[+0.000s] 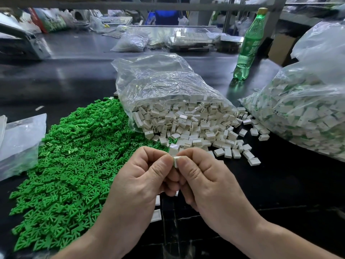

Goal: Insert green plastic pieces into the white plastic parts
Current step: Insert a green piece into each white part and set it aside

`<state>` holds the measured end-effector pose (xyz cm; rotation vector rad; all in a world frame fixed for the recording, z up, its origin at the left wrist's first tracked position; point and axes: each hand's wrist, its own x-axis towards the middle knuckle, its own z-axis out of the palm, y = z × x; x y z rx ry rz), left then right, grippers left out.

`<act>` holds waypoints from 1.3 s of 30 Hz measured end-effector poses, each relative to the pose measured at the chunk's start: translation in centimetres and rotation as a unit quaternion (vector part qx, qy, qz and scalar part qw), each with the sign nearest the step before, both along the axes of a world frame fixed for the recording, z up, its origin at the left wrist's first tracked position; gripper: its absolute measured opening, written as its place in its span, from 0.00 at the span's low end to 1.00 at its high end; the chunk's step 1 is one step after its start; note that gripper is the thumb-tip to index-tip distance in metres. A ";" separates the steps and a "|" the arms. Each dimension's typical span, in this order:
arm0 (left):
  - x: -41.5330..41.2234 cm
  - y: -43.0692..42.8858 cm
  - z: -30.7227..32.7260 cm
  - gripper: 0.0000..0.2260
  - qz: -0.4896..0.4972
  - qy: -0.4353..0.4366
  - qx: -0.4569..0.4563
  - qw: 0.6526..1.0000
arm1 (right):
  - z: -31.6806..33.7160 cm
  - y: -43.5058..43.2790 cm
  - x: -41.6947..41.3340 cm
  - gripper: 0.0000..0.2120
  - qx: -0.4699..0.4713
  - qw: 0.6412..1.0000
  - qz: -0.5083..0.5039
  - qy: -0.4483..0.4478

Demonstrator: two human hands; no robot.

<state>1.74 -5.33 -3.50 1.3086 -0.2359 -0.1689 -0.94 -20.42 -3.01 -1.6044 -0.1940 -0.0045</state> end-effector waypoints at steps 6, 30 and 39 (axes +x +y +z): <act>-0.2 -0.3 -0.1 0.08 0.006 -0.001 -0.015 1.000 | -0.1 0.3 -0.2 0.13 0.015 1.000 -0.023 0.001; 0.7 1.1 0.4 0.11 -0.048 -0.027 0.063 0.996 | 0.2 -0.2 0.0 0.15 0.073 0.993 0.045 0.079; 0.4 0.7 0.7 0.34 -0.101 0.064 -0.059 0.991 | 0.8 1.1 -1.0 0.11 -0.002 0.989 0.117 0.086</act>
